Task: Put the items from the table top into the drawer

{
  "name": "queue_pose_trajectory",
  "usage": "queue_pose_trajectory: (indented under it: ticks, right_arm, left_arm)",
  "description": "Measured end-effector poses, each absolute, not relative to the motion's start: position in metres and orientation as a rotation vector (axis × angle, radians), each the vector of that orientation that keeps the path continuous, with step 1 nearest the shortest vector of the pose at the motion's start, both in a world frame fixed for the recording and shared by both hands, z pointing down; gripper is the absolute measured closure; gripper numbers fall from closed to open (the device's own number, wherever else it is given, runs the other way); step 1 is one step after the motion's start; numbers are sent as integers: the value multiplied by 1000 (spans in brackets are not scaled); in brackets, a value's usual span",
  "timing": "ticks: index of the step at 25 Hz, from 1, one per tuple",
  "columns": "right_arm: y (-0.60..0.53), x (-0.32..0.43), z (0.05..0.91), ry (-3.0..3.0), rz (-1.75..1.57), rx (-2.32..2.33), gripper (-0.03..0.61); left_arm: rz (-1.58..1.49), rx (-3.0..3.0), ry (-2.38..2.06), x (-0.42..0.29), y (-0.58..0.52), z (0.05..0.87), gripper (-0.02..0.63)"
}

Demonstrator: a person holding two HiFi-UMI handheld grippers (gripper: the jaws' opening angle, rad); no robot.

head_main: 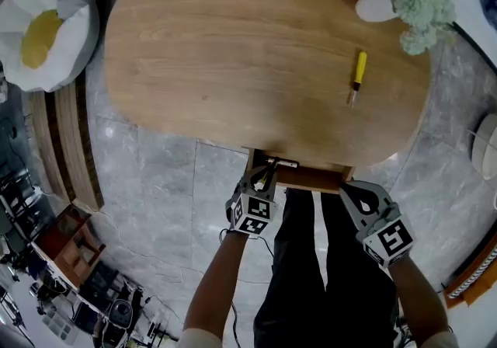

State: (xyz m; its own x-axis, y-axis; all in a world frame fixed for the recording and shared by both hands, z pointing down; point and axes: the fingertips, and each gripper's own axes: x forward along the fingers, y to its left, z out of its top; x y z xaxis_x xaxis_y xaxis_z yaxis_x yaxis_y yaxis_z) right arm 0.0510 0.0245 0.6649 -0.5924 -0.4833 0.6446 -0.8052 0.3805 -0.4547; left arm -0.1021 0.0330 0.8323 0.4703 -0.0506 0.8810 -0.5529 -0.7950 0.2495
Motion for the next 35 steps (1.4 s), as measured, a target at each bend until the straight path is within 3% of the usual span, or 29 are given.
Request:
queue_pose_trajectory:
  ticks: [13, 24, 27, 35]
  right_arm:
    - [39, 65, 679, -2204, 1105, 1178, 558]
    - [45, 76, 690, -2185, 1113, 1189, 558]
    - [45, 77, 690, -2184, 1112, 1182, 558]
    - [40, 71, 687, -2203, 1098, 1149, 558]
  left_arm:
    - [1741, 2419, 11, -74, 56, 872, 541]
    - [1787, 2416, 41, -69, 57, 900, 538]
    - [1774, 2399, 16, -70, 59, 902, 507]
    - [1537, 2392, -208, -65, 52, 869, 519]
